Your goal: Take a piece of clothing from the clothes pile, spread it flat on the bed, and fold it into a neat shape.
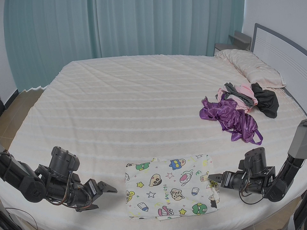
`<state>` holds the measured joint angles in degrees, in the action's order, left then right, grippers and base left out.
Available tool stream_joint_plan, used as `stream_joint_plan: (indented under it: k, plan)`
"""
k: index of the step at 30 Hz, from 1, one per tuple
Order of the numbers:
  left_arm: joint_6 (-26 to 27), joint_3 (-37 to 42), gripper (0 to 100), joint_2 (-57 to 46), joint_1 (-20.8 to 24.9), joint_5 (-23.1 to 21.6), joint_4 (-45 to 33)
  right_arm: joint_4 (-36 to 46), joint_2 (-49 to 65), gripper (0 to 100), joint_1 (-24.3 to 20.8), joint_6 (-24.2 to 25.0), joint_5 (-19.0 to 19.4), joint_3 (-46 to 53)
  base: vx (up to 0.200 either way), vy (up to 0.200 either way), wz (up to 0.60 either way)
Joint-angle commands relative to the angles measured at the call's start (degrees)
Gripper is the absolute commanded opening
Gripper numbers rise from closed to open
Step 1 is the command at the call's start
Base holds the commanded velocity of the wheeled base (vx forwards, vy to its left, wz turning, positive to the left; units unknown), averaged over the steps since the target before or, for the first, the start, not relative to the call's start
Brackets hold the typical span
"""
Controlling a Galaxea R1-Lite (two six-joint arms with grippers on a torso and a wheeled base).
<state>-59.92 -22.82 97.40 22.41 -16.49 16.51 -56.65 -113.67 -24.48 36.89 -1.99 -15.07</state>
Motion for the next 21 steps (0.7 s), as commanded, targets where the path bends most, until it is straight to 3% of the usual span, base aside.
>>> stream_joint_plan:
  k: [1, 7, 11, 13, 15, 21]
  plan:
    - [-1.3, 0.1, 100, 0.6, 2.6, 3.1, 4.5, -2.6, -2.5, 100, -1.7, 2.4, 2.3, -0.2, 0.0, 0.0, 0.0]
    - [-0.5, -1.3, 100, 6.7, 3.9, 3.8, 11.8, -5.2, -5.0, 100, -1.7, 3.5, 5.0, -0.1, 0.0, 0.0, 0.0]
    - [3.9, -3.4, 100, 12.0, 4.7, 5.9, 16.5, -6.2, -7.2, 100, -1.7, 3.2, 5.3, -0.4, 0.0, 0.0, 0.0]
    - [5.0, -3.8, 100, 12.8, 4.7, 6.7, 16.9, -6.4, -7.4, 100, -1.7, 3.1, 5.5, -0.6, 0.0, 0.0, 0.0]
    - [9.9, -5.5, 100, 16.2, 5.4, 8.7, 18.0, -7.3, -8.4, 100, -1.6, 2.0, 5.8, -1.1, 0.0, 0.0, 0.0]
    - [10.8, -7.8, 100, 19.4, 7.0, 8.5, 20.2, -7.6, -10.6, 100, -1.5, 1.9, 7.1, -2.8, 0.0, 0.0, 0.0]
